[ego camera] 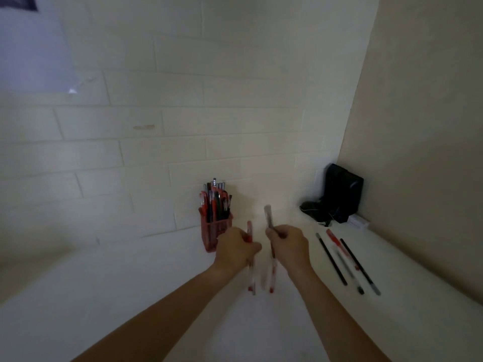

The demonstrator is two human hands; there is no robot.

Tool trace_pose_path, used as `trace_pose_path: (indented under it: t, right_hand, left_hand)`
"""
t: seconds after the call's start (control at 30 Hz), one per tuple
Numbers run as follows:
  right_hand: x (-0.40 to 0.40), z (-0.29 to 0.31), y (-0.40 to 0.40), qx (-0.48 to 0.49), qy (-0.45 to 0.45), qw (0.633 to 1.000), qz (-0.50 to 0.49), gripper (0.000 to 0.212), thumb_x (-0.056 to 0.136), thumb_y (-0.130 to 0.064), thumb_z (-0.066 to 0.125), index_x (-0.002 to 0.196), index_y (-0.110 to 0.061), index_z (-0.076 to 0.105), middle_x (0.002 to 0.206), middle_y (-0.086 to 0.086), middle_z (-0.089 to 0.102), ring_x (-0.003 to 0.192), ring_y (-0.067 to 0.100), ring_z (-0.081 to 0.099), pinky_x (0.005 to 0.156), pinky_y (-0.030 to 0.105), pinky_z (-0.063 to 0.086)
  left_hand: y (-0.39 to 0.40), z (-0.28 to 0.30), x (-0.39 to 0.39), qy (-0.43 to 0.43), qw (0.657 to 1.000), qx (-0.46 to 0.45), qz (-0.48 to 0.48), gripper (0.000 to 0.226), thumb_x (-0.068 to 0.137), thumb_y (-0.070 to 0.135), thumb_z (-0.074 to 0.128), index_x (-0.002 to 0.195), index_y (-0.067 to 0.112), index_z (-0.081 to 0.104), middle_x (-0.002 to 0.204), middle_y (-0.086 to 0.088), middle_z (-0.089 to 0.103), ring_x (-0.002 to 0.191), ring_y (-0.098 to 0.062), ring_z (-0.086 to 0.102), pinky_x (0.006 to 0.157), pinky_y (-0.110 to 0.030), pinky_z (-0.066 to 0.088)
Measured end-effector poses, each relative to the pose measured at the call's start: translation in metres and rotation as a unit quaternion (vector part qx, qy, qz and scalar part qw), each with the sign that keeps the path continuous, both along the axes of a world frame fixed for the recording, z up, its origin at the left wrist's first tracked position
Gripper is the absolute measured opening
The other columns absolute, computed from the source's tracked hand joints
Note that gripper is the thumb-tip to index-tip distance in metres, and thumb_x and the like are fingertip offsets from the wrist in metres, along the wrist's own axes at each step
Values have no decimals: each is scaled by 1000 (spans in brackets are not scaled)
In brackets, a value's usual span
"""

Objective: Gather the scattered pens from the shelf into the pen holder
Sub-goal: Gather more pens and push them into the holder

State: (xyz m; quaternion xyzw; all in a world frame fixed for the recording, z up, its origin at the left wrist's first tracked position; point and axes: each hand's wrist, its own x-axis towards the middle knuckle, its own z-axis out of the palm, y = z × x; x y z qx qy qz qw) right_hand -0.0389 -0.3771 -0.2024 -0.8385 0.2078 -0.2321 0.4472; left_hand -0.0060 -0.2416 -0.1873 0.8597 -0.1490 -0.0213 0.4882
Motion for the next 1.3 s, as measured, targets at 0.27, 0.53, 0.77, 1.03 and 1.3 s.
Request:
trace_pose_path:
  t: [0.27,0.53,0.77,1.03,1.3]
  right_hand:
    - [37,35,57,57,-216,973,56,10,95,-16,63,105,-15,62,88,0,74,75,7,72,69,20,57]
    - [63,22,85,-128,-134,980,75,10,94,-19,62,103,-18,57,93,-2,64,82,15,63,68,26,53]
    - [63,28,87,-199,-76,976,33,14,93,-26,65,100,-14,60,94,-1,53,77,16,52,62,27,39]
    - [68,19,77,-178,-50,982,37,19,91,-29,67,93,-15,55,93,1,60,78,16,54,56,22,35]
    - [75,12,72,-166,-92,980,68,17,89,-26,70,91,-17,56,91,0,57,79,16,56,62,22,40]
  left_hand:
    - [69,44,7,-248,935,-192,167,7,86,15,68,89,18,63,76,3,66,69,-9,62,64,-23,51]
    - [95,49,48,-296,903,-216,223,7,94,14,60,101,16,58,87,0,67,75,-7,65,66,-21,55]
    - [72,42,70,-286,927,-165,177,4,92,16,62,96,14,62,85,0,67,75,-14,66,69,-30,55]
    - [60,19,86,-200,973,-14,111,6,86,11,63,84,15,58,72,9,58,63,-7,53,53,-8,39]
    - [55,2,93,-231,960,73,141,5,83,11,64,78,12,63,76,-5,68,75,-24,61,67,-30,41]
